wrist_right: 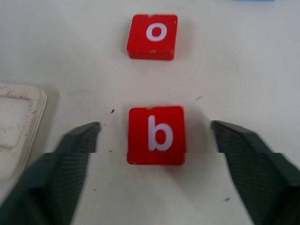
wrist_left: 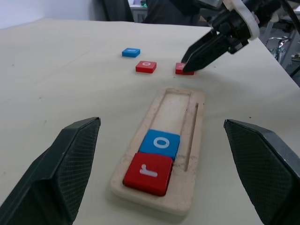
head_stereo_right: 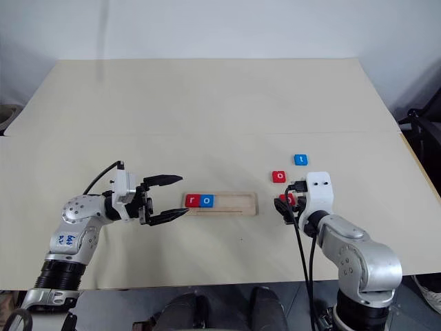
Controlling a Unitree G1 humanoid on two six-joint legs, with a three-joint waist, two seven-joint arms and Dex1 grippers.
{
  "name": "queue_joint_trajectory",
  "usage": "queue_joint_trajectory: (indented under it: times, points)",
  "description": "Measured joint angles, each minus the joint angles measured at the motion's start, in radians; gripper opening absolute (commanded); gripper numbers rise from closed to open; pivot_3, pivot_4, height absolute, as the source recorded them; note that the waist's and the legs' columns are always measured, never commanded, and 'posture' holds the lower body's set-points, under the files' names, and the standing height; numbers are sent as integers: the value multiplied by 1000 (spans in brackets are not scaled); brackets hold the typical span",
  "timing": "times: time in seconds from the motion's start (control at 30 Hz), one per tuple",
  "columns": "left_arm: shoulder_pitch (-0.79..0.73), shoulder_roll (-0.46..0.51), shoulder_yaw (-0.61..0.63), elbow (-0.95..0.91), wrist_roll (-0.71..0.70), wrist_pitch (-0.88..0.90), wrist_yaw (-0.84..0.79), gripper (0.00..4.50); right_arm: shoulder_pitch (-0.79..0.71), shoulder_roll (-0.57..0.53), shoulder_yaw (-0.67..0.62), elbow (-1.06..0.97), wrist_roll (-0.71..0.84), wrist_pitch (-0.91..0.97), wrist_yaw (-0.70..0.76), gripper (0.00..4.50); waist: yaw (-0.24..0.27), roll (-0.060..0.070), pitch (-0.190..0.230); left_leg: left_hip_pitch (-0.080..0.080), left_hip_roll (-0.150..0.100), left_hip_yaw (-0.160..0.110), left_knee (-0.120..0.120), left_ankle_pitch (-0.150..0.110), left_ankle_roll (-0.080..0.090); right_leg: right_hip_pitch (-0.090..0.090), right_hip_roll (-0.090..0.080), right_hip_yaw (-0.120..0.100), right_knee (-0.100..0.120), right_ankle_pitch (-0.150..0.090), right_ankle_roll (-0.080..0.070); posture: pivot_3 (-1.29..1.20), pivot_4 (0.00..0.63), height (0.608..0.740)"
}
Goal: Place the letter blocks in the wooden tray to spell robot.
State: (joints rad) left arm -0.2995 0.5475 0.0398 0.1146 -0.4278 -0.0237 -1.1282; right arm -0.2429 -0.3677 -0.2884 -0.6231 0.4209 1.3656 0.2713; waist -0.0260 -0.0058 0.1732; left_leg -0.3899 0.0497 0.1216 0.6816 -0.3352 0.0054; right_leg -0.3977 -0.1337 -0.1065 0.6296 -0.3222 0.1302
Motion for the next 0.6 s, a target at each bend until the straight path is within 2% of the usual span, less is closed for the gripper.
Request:
queue_joint_trajectory:
  times: [0.13,0.2,0.33,0.43,0.6]
  points:
    - [17,7,10,-28,0,0,15,4500,41,-284,7,96,65,-205,305,4442,4,0,0,0,-1,0,0,-1,1,2,0,0,-2,0,1,0,150,740]
    - [23,9,18,-31,0,0,16,4500,68,-357,11,150,71,-327,436,4442,3,0,0,1,0,0,0,-1,1,3,0,-1,-2,0,1,0,150,740]
    - [40,23,22,-61,0,0,13,4500,94,-504,86,415,-1,-799,800,4442,2,-1,1,3,0,0,0,-1,1,4,0,0,-2,1,1,0,150,740]
    - [46,28,29,-73,-1,0,13,4500,34,-547,166,629,-77,-1097,995,4442,-1,-1,1,4,0,2,1,-1,1,5,0,0,-2,1,1,0,150,740]
    - [78,36,37,-114,-1,3,18,4500,-185,-522,290,968,-189,-1359,1132,4442,-4,0,1,4,1,2,2,0,0,4,0,0,-1,1,1,0,150,740]
